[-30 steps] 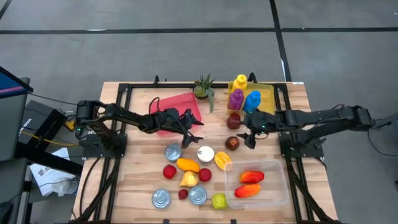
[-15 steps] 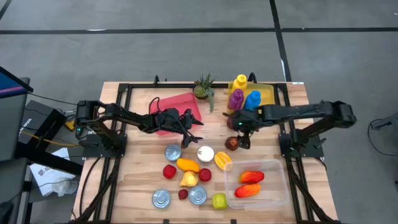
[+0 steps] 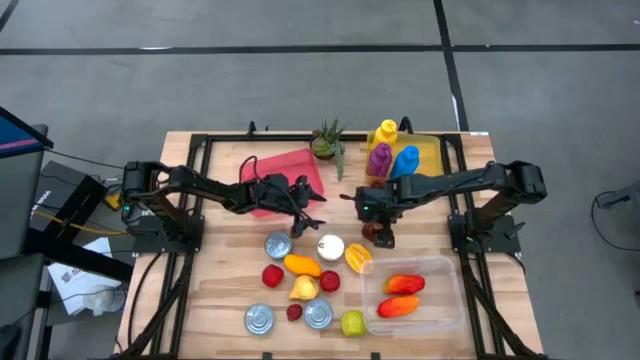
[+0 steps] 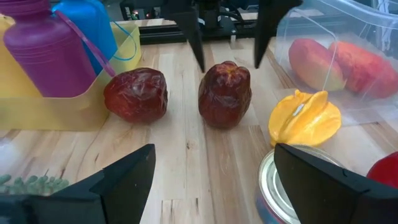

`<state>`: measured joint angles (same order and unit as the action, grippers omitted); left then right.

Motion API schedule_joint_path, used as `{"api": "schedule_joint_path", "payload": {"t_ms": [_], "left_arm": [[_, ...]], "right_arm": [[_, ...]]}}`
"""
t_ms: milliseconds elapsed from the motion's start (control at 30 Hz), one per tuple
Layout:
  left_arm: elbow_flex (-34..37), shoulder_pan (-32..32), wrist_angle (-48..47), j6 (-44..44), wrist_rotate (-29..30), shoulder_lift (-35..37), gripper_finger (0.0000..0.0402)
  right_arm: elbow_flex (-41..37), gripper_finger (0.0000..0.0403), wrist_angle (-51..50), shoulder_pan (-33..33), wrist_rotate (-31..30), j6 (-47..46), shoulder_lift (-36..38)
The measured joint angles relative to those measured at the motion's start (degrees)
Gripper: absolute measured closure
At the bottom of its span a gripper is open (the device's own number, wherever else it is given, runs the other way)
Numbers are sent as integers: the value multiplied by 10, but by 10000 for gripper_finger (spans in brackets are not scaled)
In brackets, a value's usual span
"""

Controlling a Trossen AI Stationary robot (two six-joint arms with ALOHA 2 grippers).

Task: Pick & Place Food Item
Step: Put the bottom red apple into the transparent bin

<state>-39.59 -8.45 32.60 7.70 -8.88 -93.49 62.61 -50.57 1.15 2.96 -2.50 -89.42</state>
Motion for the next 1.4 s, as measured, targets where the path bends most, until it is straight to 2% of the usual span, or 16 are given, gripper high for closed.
{"api": "schedule_joint_path", "payload": {"t_ms": [533, 667, 833, 967, 1167, 1400], "left_arm": [[0, 0, 4, 0, 0, 0, 82], [0, 0, 4, 0, 0, 0, 82], [0, 0, 4, 0, 0, 0, 82], [0, 0, 4, 0, 0, 0, 82], [0, 0, 4, 0, 0, 0, 82], [0, 0, 4, 0, 0, 0, 82]], "right_arm": [[1, 115, 4, 5, 12, 25, -55], [1, 144, 3, 4, 0, 25, -53], [0, 218, -2, 4, -5, 16, -44], [2, 221, -6, 3, -5, 10, -39], [56, 221, -48, -6, -38, 10, -39], [157, 221, -105, -23, -79, 27, -39]]}}
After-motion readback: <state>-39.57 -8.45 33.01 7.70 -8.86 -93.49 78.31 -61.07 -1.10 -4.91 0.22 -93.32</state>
